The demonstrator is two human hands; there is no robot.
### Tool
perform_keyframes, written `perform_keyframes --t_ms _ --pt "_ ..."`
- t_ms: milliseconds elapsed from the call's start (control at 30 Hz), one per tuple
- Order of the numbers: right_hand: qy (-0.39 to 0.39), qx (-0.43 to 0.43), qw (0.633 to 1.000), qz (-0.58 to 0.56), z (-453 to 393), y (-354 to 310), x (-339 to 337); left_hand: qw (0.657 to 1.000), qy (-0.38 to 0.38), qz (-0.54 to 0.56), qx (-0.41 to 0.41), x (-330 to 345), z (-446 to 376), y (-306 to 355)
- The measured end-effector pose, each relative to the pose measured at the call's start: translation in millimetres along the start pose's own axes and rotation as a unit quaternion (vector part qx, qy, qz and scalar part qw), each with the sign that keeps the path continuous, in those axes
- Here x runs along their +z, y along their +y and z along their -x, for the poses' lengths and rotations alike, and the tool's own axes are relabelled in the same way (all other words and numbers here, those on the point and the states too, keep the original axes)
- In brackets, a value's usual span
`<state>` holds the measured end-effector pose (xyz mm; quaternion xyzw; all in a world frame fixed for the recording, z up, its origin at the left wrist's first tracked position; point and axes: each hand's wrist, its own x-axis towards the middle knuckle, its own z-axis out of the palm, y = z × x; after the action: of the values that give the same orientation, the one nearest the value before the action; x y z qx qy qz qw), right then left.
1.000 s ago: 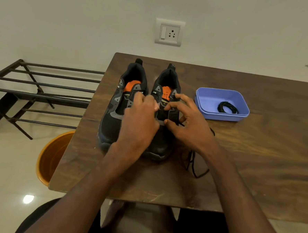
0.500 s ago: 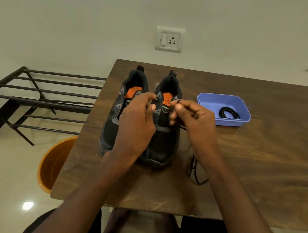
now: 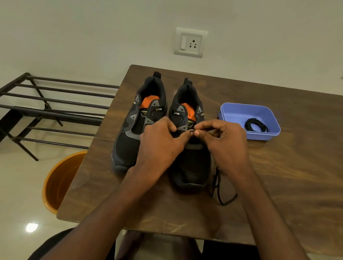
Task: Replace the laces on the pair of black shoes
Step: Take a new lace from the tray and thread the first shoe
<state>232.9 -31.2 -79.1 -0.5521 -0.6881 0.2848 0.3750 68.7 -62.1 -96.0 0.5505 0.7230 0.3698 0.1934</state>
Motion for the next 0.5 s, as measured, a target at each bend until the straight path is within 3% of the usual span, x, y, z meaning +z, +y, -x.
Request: perform_keyframes --t_ms 167,367,500 --pt "-0.019 0.000 0.999 0.050 1.2 -6.3 -0.4 1.000 0.009 0.016 0.004 -4.8 -1.4 2.0" --pt "-0.067 -0.085 0.984 0.139 0.6 -8.6 7.3 0.995 -0.037 0.085 -0.036 -16.9 -7.7 -1.4" --pt "-0.097 -0.065 0.986 0.116 -0.6 -7.2 9.6 0.993 -0.051 0.100 -0.047 -19.3 -9.3 -2.5"
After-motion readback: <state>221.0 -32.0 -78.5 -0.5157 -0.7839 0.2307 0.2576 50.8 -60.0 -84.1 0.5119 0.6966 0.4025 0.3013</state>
